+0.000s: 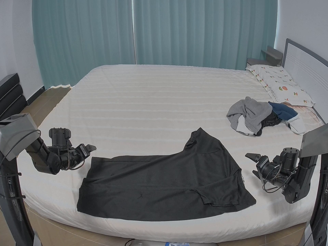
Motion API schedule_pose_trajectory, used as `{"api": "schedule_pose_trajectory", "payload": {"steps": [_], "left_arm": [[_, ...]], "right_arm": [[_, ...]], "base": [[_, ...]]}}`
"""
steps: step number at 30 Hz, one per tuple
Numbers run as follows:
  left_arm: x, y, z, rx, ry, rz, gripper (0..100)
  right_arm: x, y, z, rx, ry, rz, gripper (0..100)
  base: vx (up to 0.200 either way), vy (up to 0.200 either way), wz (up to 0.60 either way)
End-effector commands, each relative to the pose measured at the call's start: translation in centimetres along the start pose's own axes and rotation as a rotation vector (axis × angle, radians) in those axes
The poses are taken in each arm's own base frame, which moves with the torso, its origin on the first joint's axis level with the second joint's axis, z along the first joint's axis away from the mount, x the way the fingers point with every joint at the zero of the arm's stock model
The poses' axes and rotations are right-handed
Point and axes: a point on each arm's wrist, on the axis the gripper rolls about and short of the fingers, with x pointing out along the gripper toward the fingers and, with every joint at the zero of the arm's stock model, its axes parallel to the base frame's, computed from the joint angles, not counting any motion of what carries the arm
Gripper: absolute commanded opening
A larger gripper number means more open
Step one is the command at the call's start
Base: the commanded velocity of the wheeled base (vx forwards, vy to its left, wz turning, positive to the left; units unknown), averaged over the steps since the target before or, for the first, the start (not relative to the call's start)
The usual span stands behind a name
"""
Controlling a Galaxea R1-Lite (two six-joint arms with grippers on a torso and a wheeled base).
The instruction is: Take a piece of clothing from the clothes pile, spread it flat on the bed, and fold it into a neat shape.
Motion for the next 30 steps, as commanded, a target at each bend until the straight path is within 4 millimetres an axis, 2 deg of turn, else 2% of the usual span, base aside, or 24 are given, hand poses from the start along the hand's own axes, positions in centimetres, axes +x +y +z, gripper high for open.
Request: {"api": "schedule_pose_trajectory", "payload": {"steps": [1,5,16,19,21,27,28,30], "left_arm": [[4.5,1.2,-1.2,0.042,0.101,-0.027,100],[6.2,1.9,-1.7,0.056,0.108,-0.023,100],[5.3,1.6,-1.6,0.020,0.112,-0.043,100],[4.1,1.3,-1.5,-0.011,0.106,-0.062,100],[3.6,1.4,-2.2,-0.007,0.130,-0.077,100],[3.9,1.3,-2.1,0.005,0.092,-0.092,100],[4.0,1.4,-2.1,0.008,0.091,-0.095,0],[4.0,1.4,-2.1,0.009,0.090,-0.096,0]], "right_arm": [[0.5,-0.4,-0.5,0.004,0.017,-0.001,100],[0.5,-0.4,-0.5,0.006,0.017,-0.002,100],[0.6,-0.5,-0.7,0.005,0.023,-0.006,100],[0.6,-0.6,-0.7,0.005,0.024,-0.008,100],[0.7,-0.6,-0.7,0.005,0.023,-0.006,100],[0.6,-0.6,-0.7,0.005,0.024,-0.008,100],[0.6,-0.6,-0.7,0.005,0.024,-0.008,100],[0.7,-0.6,-0.8,0.005,0.026,-0.008,100]], "base": [[0.000,0.000,0.00],[0.000,0.000,0.00],[0.000,0.000,0.00],[0.000,0.000,0.00],[0.000,0.000,0.00],[0.000,0.000,0.00],[0.000,0.000,0.00],[0.000,0.000,0.00]]}}
